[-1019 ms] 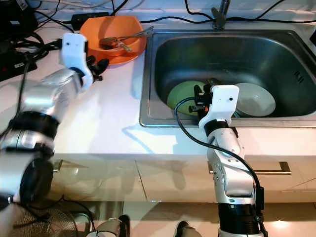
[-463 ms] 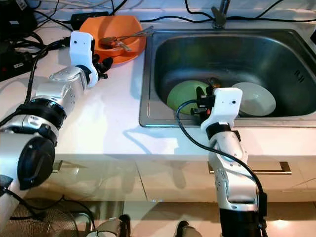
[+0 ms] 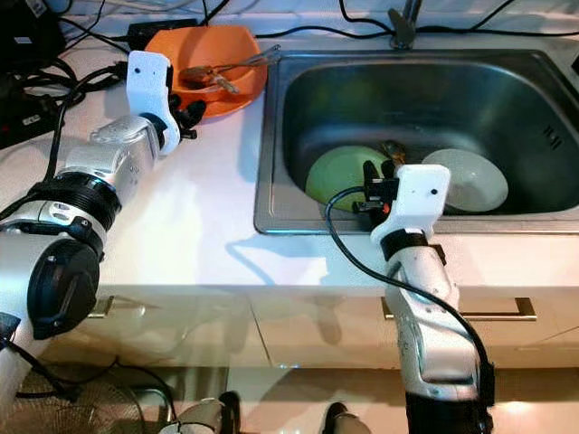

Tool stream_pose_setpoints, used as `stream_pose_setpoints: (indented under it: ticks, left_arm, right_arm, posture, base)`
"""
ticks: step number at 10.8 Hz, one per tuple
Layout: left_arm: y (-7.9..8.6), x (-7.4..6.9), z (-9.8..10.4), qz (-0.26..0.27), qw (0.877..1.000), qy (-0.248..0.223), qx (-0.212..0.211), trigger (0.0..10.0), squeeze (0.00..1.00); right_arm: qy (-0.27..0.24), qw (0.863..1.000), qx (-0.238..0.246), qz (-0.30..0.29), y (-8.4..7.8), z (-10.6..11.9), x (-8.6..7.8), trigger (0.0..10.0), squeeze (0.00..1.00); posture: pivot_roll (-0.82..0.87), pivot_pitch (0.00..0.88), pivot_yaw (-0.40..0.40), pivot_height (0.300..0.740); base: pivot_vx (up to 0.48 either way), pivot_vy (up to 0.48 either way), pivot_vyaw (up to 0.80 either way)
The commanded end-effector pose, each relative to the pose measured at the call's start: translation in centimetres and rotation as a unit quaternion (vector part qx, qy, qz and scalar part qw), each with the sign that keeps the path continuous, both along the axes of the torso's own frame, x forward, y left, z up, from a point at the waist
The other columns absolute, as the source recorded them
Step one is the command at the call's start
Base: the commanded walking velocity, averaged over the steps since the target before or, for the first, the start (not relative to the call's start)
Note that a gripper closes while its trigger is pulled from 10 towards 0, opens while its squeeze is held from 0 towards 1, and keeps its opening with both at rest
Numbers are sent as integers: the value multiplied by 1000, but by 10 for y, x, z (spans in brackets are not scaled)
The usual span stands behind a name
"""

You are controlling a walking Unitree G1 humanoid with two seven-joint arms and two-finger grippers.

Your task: Kitchen organization

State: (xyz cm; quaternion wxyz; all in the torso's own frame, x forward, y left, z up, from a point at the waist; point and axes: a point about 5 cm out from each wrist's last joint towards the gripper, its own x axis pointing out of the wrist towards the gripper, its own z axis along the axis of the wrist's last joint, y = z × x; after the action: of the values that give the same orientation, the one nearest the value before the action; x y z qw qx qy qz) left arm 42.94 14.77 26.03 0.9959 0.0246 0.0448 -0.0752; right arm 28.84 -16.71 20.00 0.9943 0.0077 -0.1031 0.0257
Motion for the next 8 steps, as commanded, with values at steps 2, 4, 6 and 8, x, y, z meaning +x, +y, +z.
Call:
stream_pose_setpoints:
  ticks: [2, 4, 6, 8]
  left_arm:
    - [3, 0, 2, 5, 1000, 9, 7, 10000, 0]
    - [3, 0, -3, 0, 1000, 22, 9, 10000, 0]
    - [3, -3, -18, -22, 998, 60, 13, 10000, 0]
    - [2, -6, -31, -43, 994, 93, 38, 10000, 0]
  right_arm:
    - [31, 999, 7, -13, -5, -11, -6, 10000, 0]
    - [37, 999, 8, -18, -5, -13, -10, 10000, 0]
    - [42, 999, 10, -22, -5, -15, -14, 10000, 0]
    - [46, 999, 13, -21, -4, -17, -15, 10000, 0]
  posture:
    - [59, 260, 98, 740]
    - [55, 261, 102, 740]
    - [58, 266, 112, 740]
    - [72, 266, 115, 740]
  base:
    - [0, 0, 0]
    - [0, 0, 0]
    - [0, 0, 0]
    - [0, 0, 0]
